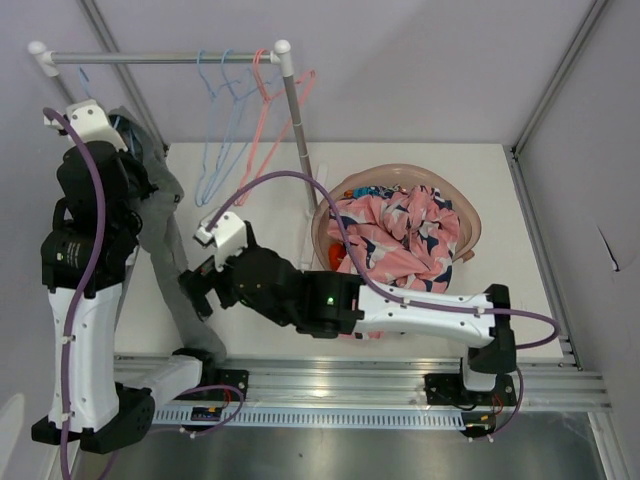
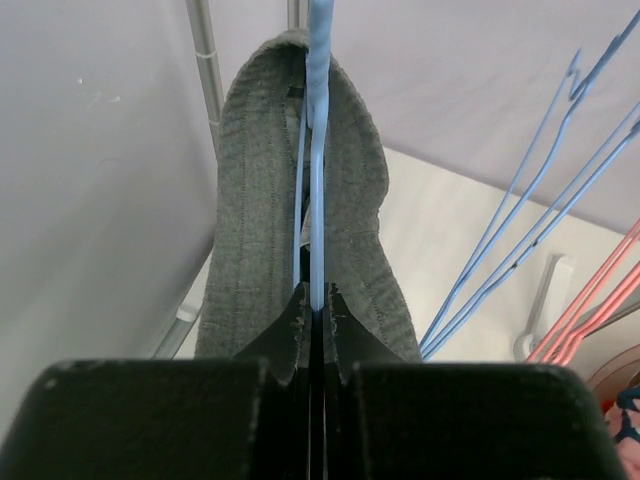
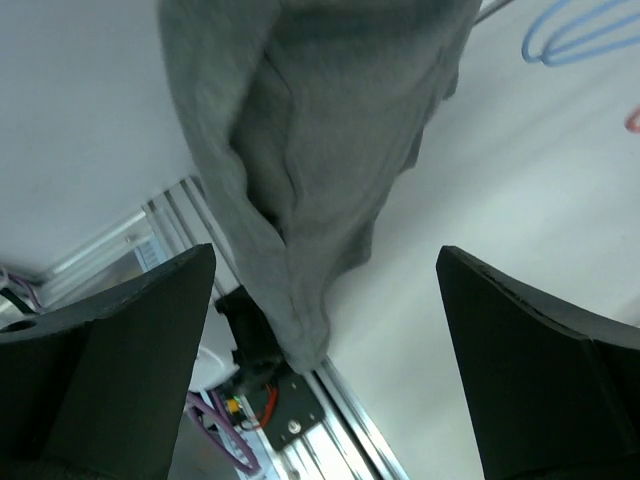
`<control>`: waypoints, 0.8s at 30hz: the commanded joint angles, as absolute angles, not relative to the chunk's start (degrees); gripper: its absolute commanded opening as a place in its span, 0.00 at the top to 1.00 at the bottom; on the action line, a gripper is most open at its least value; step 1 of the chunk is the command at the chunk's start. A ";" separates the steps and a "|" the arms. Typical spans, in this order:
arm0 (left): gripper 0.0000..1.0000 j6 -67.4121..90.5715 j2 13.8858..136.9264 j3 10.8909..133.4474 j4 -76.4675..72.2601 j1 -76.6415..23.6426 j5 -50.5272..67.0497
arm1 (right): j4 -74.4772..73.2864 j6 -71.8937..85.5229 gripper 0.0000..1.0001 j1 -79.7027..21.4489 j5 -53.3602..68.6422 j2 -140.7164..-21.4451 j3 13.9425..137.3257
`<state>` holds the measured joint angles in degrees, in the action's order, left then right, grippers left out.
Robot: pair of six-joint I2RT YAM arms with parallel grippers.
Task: Remove the shorts from the hanger
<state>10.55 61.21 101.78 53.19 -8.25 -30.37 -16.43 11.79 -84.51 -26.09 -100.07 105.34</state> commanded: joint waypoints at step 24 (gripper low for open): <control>1.00 12.83 59.41 102.92 47.64 -8.61 -26.89 | -13.62 17.22 0.79 -84.72 -30.31 -121.64 128.24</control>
